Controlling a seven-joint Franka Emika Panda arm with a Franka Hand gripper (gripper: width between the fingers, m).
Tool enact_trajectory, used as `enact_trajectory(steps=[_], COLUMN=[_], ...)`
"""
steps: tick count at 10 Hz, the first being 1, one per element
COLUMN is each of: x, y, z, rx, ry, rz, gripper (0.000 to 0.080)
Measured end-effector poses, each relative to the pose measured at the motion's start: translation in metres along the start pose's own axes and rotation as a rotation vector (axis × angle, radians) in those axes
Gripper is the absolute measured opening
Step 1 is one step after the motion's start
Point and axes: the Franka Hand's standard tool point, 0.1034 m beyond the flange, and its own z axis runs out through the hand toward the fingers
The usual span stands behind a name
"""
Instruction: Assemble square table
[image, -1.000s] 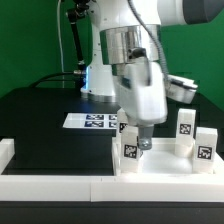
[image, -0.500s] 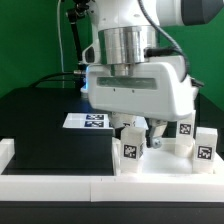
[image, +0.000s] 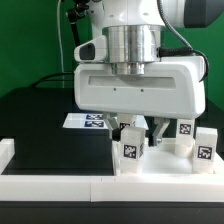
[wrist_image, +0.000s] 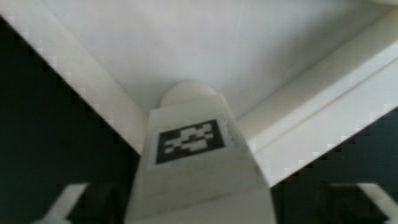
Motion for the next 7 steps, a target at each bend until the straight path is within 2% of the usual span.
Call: enact_trajectory(steps=[1,2,4,7], x=[-0.0002,0.0,0.0014,-0.0016], y=[-0.0001,0.0036,0.0052,0.0042], z=[0.0001,0.0011,0.0015,0.0001], rx=[0.0,-0.006,-0.006,-0.017], ry=[0.0,-0.004,0.001,-0.046], rz=[0.079,0.153,0.327,0.771], gripper=[0.0371,0.0298,0.0297,0.0293])
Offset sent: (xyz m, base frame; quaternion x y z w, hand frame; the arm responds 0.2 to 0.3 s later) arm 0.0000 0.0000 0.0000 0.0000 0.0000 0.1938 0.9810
